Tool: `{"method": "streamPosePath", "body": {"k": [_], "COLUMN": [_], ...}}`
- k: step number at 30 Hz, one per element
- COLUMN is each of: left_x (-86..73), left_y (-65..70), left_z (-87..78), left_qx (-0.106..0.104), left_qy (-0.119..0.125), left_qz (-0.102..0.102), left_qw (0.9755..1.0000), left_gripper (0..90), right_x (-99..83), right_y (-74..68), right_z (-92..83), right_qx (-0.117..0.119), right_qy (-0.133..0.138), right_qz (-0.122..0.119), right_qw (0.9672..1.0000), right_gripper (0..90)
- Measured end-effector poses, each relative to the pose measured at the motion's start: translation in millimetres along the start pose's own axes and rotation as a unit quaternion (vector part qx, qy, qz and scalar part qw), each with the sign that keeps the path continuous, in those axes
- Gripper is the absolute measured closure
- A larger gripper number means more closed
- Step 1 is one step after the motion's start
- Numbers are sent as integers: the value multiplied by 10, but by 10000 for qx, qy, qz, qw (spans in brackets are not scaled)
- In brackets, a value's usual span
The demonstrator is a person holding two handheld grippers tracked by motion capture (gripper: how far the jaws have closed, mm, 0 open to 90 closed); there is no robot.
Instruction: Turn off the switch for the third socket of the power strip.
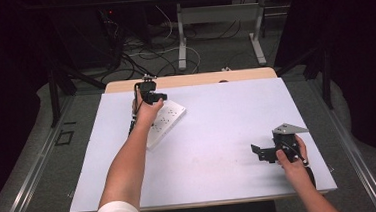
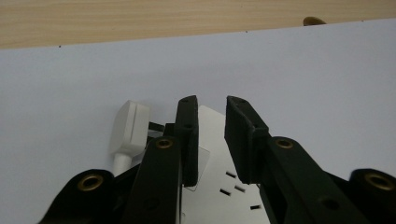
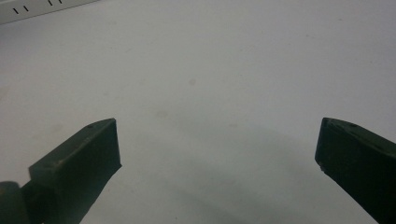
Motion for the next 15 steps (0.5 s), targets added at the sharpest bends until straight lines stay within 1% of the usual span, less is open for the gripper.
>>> {"method": "streamPosePath", "body": {"k": [3, 4, 7, 8, 13, 15], "left_x": [-28, -36, -56, -64, -74, -80], "left_y": [-22, -31, -49, -50, -60, -62], "left_z": [29, 47, 78, 93, 131, 140], "left_qx": [87, 108, 81, 42, 27, 52], "left_qy": [-88, -75, -105, -117, -111, -130], "left_qz": [-75, -116, -200, -246, -291, -327], "left_qw": [9999, 9998, 9997, 9996, 9995, 9994], "left_gripper": [765, 768, 778, 782, 799, 810], "right_x": [0, 1, 0, -1, -2, -3], "right_y": [-1, -1, 0, 1, 12, 9], "right_z": [2, 2, 1, 1, 5, 7], "right_qx": [3, 4, 4, 3, -11, 3], "right_qy": [0, 3, 2, -3, 9, 9], "right_qz": [3, 2, 0, 2, -26, -19], "right_qw": [10000, 10000, 10000, 10000, 10000, 10000], "right_gripper": [0, 0, 0, 0, 0, 0]}}
Point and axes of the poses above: each handheld gripper's, and its own axes: z roughly forward along the jaws, x roughly out of its top, y roughly to its right, the point moved 6 cm from there along z, roughly forward along the jaws, and after that the axes turned 15 degrees about -x, right-handed, at the moved point
